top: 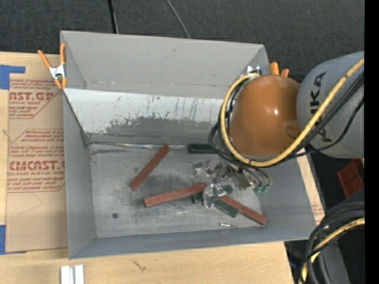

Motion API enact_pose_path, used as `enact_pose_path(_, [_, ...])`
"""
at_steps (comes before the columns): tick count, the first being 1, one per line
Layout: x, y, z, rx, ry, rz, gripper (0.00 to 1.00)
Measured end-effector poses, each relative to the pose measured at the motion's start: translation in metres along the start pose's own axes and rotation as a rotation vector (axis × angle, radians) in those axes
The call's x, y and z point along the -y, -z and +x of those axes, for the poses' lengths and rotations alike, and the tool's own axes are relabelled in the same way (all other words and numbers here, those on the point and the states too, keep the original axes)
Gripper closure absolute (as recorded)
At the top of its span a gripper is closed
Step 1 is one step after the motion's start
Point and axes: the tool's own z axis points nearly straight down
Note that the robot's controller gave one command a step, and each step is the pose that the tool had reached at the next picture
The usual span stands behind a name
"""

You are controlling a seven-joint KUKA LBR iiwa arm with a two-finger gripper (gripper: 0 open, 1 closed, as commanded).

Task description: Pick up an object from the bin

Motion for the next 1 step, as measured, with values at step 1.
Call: enact_pose_path(1, [0.0000,0.0000,0.0000,0.000,0.000,0.000,1.00])
